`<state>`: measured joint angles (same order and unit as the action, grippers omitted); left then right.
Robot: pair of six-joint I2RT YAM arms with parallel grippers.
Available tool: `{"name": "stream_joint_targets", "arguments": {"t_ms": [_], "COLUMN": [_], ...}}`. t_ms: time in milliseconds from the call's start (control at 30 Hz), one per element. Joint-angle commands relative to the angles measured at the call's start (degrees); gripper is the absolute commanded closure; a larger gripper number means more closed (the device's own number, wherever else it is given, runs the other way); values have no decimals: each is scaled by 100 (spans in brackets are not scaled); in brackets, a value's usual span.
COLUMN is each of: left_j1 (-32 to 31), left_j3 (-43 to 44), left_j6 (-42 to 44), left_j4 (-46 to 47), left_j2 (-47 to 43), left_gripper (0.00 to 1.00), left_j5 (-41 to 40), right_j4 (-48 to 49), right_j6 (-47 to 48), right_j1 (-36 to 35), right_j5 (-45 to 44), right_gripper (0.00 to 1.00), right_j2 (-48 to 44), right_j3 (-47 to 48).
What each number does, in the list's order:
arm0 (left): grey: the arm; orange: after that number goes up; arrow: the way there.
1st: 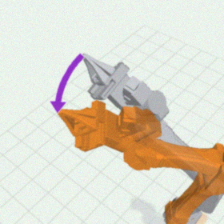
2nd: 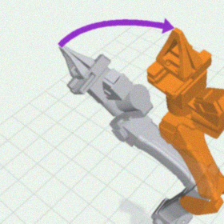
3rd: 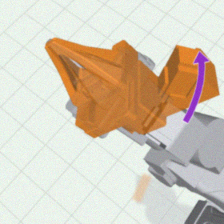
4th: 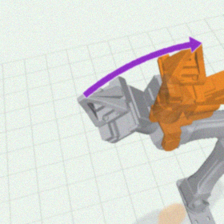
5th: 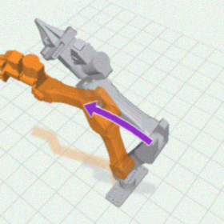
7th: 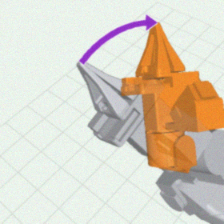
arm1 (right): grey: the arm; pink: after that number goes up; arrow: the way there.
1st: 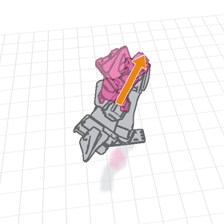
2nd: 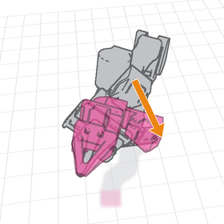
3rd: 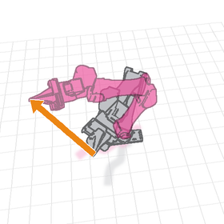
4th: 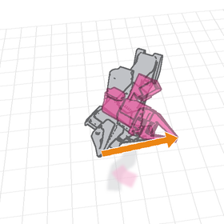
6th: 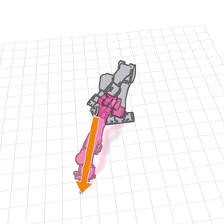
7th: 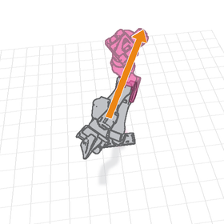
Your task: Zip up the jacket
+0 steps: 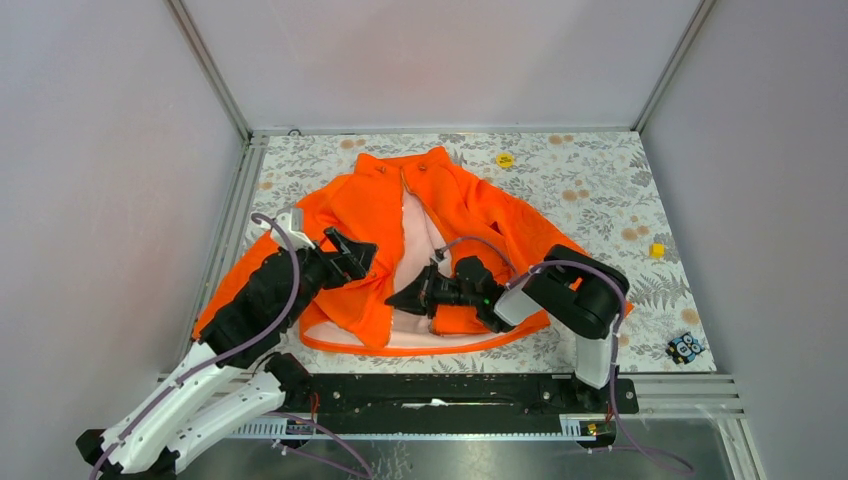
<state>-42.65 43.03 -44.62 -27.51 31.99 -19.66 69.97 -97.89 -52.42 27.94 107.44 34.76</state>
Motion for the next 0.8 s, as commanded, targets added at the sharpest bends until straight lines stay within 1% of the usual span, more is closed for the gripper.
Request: {"name": "stream_joint_targets", "arguments": {"t_ms": [0,67,133,167,200,267,333,400,467,533,633,700,767], "left_j1": [20,20,24,21,20,20,20,28,20,20,20,20,22], "left_j3": [-76,-224,-362,-422,-483,-653,-882,-1133,-1318,-1396,-1402,-1422,-1464], "left_j6": [48,16,15,15,4,-73,-199,-326,-427,-479,-526,-547,-504], "left_j4": [-11,58,129,147,161,215,342,515,600,602,593,651,902], "left_j2": [194,403,661,798,901,1074,1118,1039,966,934,904,895,936], "left_gripper": [1,1,1,1,1,1,1,1,3,5,11,15,19], "left_j5": [205,583,972,1121,1247,1416,1552,1662,1779,1851,1939,1940,2184], "right_j4": [-466,-1338,-2507,-3103,-3711,-4520,-5080,-5468,-5791,-6089,-6688,-6940,-7303], "right_j6": [875,1983,3116,3860,4355,5161,5797,6200,6452,6519,6540,6491,6450], "right_j1": [-22,-22,-16,-9,0,-1,-2,4,2,0,-6,-4,-5], "right_j5": [-127,-180,-549,-723,-1000,-1426,-1701,-1691,-1637,-1685,-1958,-2107,-2227], "right_gripper": [100,100,100,99,97,87,74,61,54,50,46,40,34], "right_j2": [393,389,136,-39,-238,-625,-937,-1074,-1177,-1379,-1930,-2359,-2778], "right_j3": [100,272,437,555,656,786,928,1066,1236,1340,1431,1366,1187]}}
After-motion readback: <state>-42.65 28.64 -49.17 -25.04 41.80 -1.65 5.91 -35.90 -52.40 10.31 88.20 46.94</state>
